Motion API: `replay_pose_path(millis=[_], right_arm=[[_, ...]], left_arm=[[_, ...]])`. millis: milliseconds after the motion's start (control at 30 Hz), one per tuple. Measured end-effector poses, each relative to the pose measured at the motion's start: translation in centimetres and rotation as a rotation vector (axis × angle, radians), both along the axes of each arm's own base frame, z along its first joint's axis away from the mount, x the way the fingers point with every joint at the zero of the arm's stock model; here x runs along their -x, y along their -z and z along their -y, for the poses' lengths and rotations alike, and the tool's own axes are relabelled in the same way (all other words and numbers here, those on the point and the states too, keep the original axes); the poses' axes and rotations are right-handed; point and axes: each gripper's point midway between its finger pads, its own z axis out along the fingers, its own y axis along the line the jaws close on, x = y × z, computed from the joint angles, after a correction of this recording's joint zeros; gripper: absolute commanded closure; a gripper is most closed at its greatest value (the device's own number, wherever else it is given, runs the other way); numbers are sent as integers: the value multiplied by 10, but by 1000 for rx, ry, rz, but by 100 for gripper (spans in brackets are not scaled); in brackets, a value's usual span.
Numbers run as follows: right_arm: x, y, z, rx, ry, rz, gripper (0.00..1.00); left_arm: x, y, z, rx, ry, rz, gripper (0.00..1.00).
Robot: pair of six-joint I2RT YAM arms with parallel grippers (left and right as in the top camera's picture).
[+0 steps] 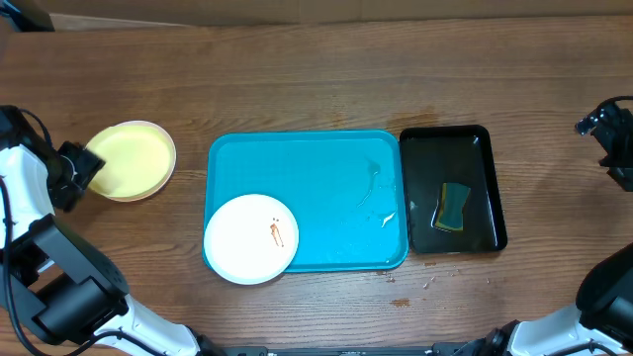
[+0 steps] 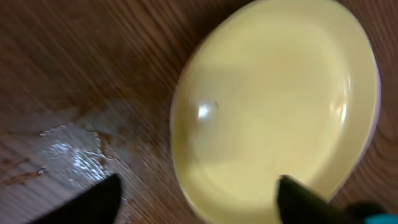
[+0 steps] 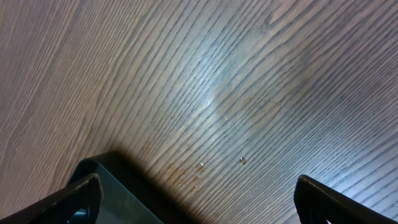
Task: Clean dirty plates on tray and stack at the side
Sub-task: 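Set yellow plate on the white plate stack and release left gripper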
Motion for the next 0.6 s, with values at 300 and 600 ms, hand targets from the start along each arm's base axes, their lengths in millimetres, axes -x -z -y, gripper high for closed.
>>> replay_pose_path(millis=[300, 600], right_arm=[[0, 0, 0, 0, 1, 0, 0], [0, 0, 0, 0, 1, 0, 0]], left_arm=[[47, -21, 90, 347, 111, -126, 0], [92, -91, 147, 271, 229, -163, 2]])
